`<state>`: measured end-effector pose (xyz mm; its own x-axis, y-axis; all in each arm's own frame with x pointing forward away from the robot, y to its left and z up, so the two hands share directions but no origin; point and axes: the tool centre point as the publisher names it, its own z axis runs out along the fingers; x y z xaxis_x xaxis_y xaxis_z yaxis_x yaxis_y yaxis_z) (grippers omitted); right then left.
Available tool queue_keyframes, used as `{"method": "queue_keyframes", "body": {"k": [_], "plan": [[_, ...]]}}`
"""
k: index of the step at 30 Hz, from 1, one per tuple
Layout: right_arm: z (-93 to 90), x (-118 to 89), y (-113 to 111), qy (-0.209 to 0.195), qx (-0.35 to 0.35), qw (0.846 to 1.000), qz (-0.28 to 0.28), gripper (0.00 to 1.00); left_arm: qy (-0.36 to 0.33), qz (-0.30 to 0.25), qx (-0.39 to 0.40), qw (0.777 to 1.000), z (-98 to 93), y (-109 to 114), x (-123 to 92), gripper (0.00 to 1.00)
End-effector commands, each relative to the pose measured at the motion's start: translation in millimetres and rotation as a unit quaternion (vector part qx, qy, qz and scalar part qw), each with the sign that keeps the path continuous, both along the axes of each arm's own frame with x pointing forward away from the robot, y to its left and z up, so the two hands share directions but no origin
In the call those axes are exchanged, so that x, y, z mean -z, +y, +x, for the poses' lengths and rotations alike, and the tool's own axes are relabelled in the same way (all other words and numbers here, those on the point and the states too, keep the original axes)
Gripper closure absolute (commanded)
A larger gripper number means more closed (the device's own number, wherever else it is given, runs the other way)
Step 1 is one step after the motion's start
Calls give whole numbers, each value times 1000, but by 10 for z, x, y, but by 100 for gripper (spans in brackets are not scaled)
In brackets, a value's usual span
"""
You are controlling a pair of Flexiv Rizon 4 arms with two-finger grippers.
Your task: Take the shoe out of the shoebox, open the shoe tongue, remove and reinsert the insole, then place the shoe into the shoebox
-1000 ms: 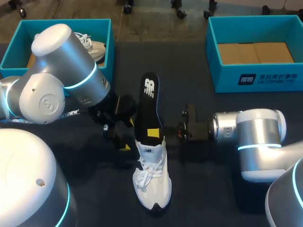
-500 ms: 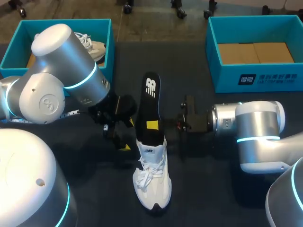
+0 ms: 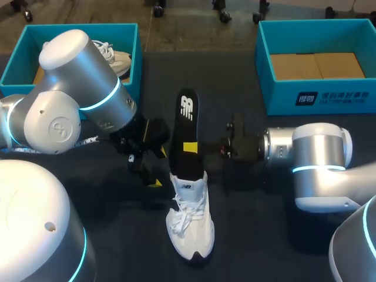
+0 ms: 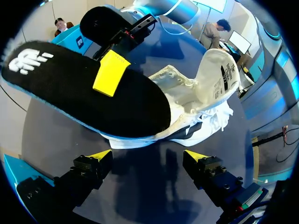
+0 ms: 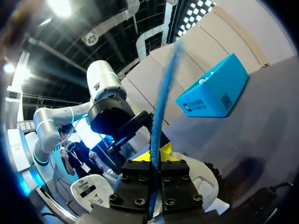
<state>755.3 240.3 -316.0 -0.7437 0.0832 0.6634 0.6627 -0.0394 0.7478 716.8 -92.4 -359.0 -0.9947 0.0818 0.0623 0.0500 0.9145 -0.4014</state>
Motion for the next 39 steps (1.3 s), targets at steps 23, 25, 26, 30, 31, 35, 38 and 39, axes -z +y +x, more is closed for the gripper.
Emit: {"method": "queue_keyframes", "body": {"k": [23, 25, 26, 30, 31, 35, 38, 39], "plan": [[-517, 449, 4, 59, -24, 998, -24, 100, -1, 0, 0, 1000, -6, 1, 7, 0], [-534, 456, 17, 65, -32, 997, -29, 100, -1, 0, 0, 1000, -6, 1, 7, 0], [-539, 454, 27, 67, -33, 997, -32, 100, -1, 0, 0, 1000, -6, 1, 7, 0], [-529, 420, 47, 67, -33, 997, -34, 100, -1, 0, 0, 1000, -6, 1, 7, 0], [-524, 408, 50, 65, -34, 997, -34, 100, -1, 0, 0, 1000, -6, 1, 7, 0], [-506, 338, 57, 51, -33, 998, -32, 66, -1, 0, 0, 1000, -6, 1, 7, 0], [-495, 283, 66, 41, -34, 998, -33, 57, -1, 0, 0, 1000, -6, 1, 7, 0], [-491, 269, 69, 40, -35, 998, -33, 58, -1, 0, 0, 1000, -6, 1, 7, 0]]}}
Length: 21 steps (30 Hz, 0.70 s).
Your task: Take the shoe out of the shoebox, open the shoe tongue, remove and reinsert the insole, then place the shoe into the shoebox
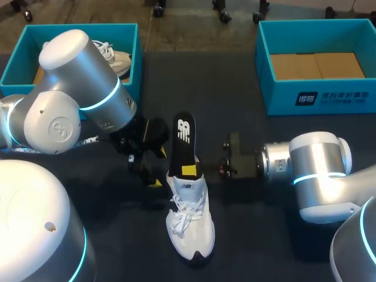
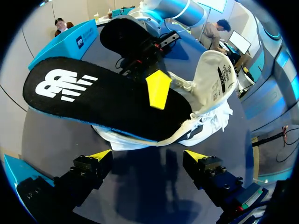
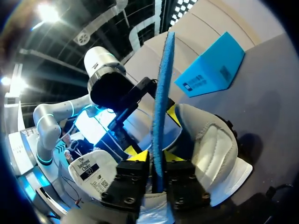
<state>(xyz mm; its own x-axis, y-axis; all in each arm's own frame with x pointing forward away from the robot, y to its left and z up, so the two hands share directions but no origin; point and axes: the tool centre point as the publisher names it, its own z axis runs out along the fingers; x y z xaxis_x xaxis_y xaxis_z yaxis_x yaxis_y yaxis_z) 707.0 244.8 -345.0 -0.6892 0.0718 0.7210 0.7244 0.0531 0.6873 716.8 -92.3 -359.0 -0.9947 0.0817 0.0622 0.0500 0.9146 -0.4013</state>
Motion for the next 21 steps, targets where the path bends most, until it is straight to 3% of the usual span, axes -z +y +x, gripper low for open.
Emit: {"method": "queue_keyframes", "body": {"k": [1, 14, 21], "plan": [[-2, -36, 29, -6, 1, 1000, -6, 60, -1, 0, 0, 1000, -6, 1, 7, 0], [89, -207, 64, -36, 2, 999, -4, 62, -1, 0, 0, 1000, -6, 1, 7, 0], [237, -281, 41, -44, 16, 999, 11, 65, -1, 0, 0, 1000, -6, 1, 7, 0]]}}
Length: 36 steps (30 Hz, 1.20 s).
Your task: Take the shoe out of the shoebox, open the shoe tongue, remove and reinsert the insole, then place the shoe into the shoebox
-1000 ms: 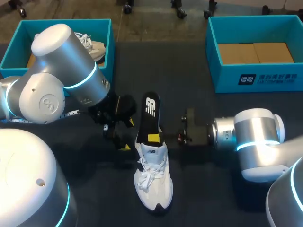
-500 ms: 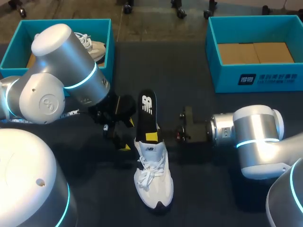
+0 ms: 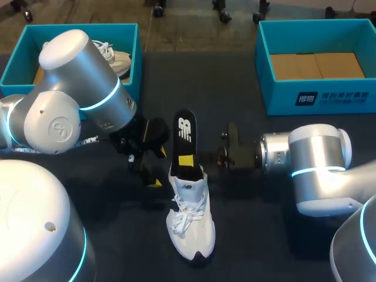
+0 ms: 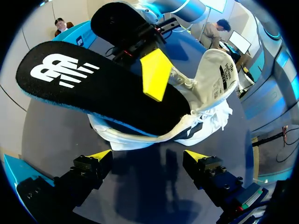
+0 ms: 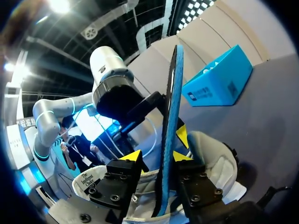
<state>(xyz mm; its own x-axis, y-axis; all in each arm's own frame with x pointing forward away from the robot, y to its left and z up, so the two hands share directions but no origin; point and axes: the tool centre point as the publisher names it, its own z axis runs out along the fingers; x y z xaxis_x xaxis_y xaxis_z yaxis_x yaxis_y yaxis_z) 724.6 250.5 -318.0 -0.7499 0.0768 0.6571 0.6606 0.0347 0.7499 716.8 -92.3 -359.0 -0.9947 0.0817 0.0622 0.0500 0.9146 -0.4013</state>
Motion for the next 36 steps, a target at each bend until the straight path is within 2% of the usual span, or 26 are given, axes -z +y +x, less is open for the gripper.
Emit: {"method": "queue_keyframes", "body": {"k": [1, 4, 5, 11, 25, 30, 31, 33, 36], "plan": [[88, -10, -23, 2, 10, 1000, 9, 67, -1, 0, 0, 1000, -6, 1, 7, 0], [155, 0, -35, 5, 18, 1000, 22, 80, -1, 0, 0, 1000, -6, 1, 7, 0], [168, 7, -35, 7, 20, 999, 25, 99, -1, 0, 0, 1000, -6, 1, 7, 0], [138, 105, -4, 28, 20, 999, 20, 100, -1, 0, 0, 1000, -6, 1, 7, 0], [-259, 401, -32, 91, 12, 995, -27, 100, -1, 0, 0, 1000, -6, 1, 7, 0], [-299, 397, -38, 88, 19, 996, -19, 100, -1, 0, 0, 1000, -6, 1, 7, 0], [-297, 378, -32, 85, 18, 996, -19, 97, -1, 0, 0, 1000, -6, 1, 7, 0], [-288, 332, -18, 77, 18, 997, -20, 78, -1, 0, 0, 1000, -6, 1, 7, 0], [-267, 264, 4, 68, 16, 997, -23, 66, -1, 0, 0, 1000, -6, 1, 7, 0]]}}
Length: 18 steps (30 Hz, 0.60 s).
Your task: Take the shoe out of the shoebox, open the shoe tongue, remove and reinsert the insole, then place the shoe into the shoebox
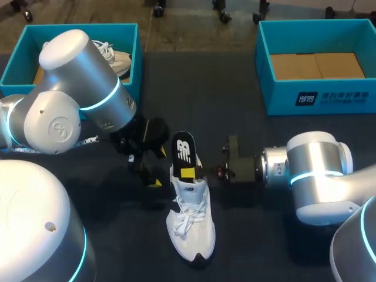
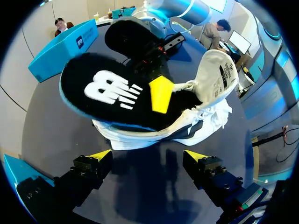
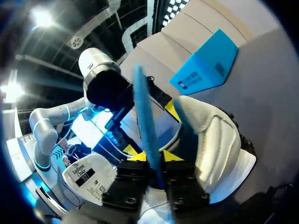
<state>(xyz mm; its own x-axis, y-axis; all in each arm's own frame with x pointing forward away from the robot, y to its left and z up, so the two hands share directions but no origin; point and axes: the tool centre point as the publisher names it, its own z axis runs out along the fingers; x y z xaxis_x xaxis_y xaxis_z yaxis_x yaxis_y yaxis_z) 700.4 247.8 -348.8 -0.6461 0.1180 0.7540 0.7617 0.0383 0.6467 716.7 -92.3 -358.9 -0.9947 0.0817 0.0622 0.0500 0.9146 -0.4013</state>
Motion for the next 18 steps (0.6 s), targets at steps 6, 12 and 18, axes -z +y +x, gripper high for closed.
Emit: {"method": "queue_keyframes", "body": {"k": [6, 12, 18], "plan": [[37, -179, 69, -23, -2, 1000, -13, 66, -1, 0, 0, 1000, -5, 1, 8, 0], [132, -243, 80, -34, -3, 999, -12, 67, -1, 0, 0, 1000, -5, 1, 8, 0], [255, -255, 71, -36, 0, 999, 0, 76, -1, 0, 0, 1000, -5, 1, 8, 0]]}}
